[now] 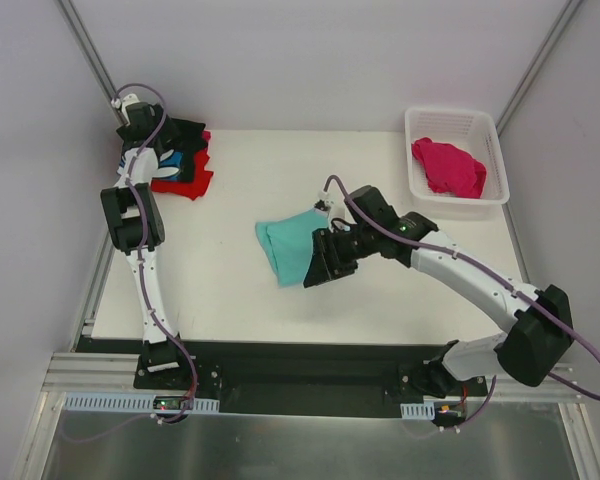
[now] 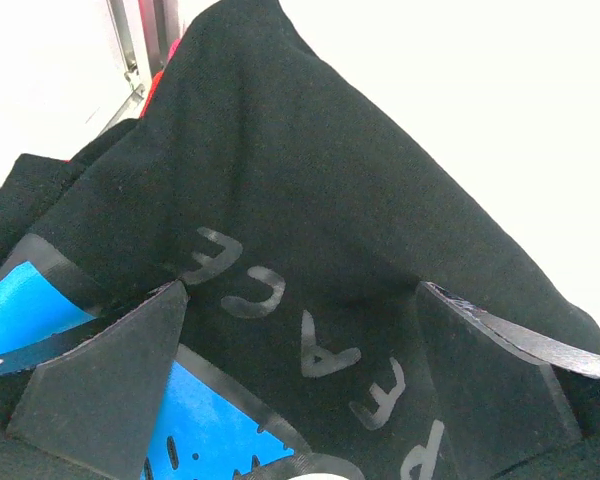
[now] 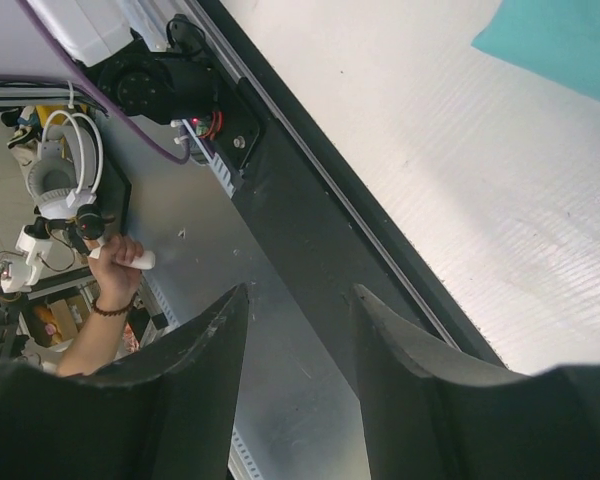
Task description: Fold and stack the t-shirts
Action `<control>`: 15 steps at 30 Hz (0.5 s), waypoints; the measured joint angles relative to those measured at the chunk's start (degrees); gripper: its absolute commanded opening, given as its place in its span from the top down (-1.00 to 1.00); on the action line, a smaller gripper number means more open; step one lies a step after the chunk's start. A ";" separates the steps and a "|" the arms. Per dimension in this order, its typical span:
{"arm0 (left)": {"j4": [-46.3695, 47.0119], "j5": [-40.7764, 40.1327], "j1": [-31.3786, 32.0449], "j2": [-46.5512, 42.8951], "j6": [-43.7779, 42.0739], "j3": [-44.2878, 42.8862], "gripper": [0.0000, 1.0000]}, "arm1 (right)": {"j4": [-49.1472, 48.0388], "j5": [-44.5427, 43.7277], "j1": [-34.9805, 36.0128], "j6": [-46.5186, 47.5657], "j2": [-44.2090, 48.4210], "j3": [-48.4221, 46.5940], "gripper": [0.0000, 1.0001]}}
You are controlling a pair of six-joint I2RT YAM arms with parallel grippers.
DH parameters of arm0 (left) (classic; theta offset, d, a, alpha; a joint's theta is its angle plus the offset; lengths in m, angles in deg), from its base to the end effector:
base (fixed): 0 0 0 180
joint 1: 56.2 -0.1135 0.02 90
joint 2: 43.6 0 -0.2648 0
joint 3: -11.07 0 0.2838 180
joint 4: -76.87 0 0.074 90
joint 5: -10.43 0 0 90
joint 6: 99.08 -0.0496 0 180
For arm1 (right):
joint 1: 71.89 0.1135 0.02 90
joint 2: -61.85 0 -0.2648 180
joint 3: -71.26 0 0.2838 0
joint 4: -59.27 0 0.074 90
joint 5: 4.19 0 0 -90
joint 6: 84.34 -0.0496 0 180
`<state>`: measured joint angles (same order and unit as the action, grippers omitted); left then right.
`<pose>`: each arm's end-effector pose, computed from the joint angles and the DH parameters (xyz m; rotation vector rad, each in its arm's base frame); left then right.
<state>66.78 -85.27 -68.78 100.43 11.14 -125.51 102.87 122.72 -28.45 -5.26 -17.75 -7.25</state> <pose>0.6171 0.1427 0.1951 -0.5947 1.7786 0.0016 0.2240 0.2532 0.2886 -1.0170 2.2639 1.1984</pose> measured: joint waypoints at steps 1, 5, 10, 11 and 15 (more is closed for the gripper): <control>-0.57 0.13 0.00 0.00 0.00 -0.22 -0.98 | 0.17 0.00 0.00 0.00 0.50 -0.13 0.04; -1.97 0.98 -0.15 0.00 0.00 -0.52 -0.98 | 1.25 -0.04 0.00 0.00 2.27 -0.72 0.03; -2.54 2.38 -0.28 0.00 0.13 -0.50 -0.98 | 2.64 -0.26 0.00 0.00 3.80 -0.90 0.03; -2.78 2.62 -0.28 0.00 0.24 -0.50 -0.98 | 2.80 -0.31 0.00 0.00 4.11 -0.90 0.02; -4.11 4.22 -0.57 0.00 1.46 -0.52 -0.98 | 3.32 -0.59 0.00 0.00 5.16 -0.90 0.02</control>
<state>62.67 -81.05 -69.35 100.43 12.61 -126.03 106.19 122.13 -28.45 -5.26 -12.59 -8.15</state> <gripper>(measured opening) 0.992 0.488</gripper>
